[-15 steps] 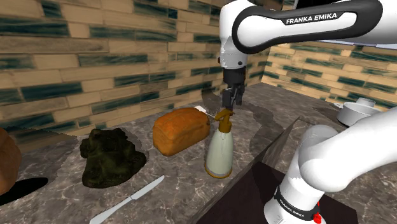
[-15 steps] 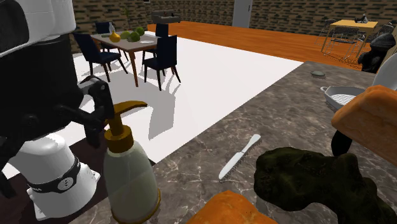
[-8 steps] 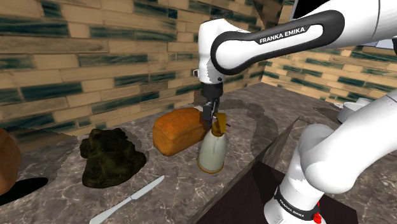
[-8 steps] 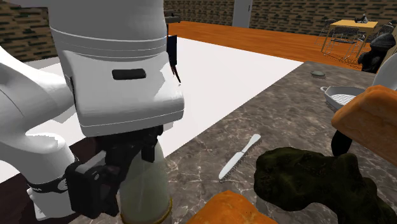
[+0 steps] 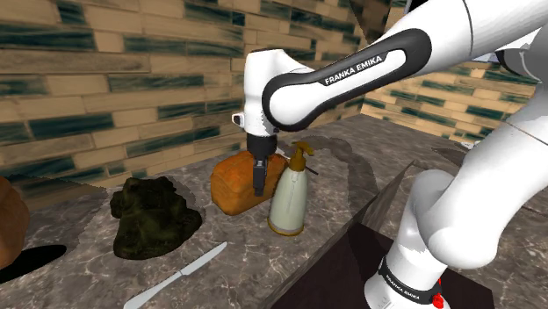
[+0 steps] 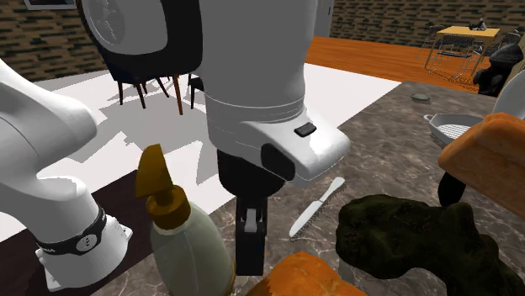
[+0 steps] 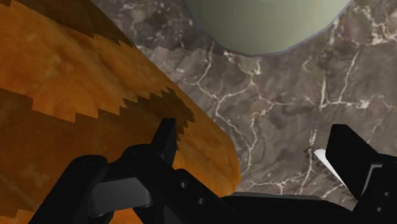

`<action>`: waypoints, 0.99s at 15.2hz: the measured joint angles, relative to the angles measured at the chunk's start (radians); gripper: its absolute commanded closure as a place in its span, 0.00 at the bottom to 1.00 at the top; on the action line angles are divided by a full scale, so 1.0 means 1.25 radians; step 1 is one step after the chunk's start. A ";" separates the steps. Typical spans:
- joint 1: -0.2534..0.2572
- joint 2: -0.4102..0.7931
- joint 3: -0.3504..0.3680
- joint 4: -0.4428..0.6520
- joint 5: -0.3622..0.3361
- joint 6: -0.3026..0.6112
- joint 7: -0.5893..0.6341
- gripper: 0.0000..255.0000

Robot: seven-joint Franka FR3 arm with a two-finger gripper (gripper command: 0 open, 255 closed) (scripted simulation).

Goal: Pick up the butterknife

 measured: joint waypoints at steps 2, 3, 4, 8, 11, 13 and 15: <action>0.022 0.033 0.010 0.010 0.012 0.042 -0.033 0.00; 0.032 0.044 0.013 0.007 0.018 0.065 -0.052 0.00; 0.044 0.063 0.020 0.012 0.024 0.087 -0.066 0.00; 0.081 0.139 0.038 0.040 0.046 0.171 -0.142 0.00; 0.110 0.182 0.056 0.049 0.064 0.230 -0.197 0.00; 0.131 0.216 0.073 0.062 0.074 0.271 -0.227 0.00; 0.147 0.253 0.086 0.077 0.084 0.308 -0.266 0.00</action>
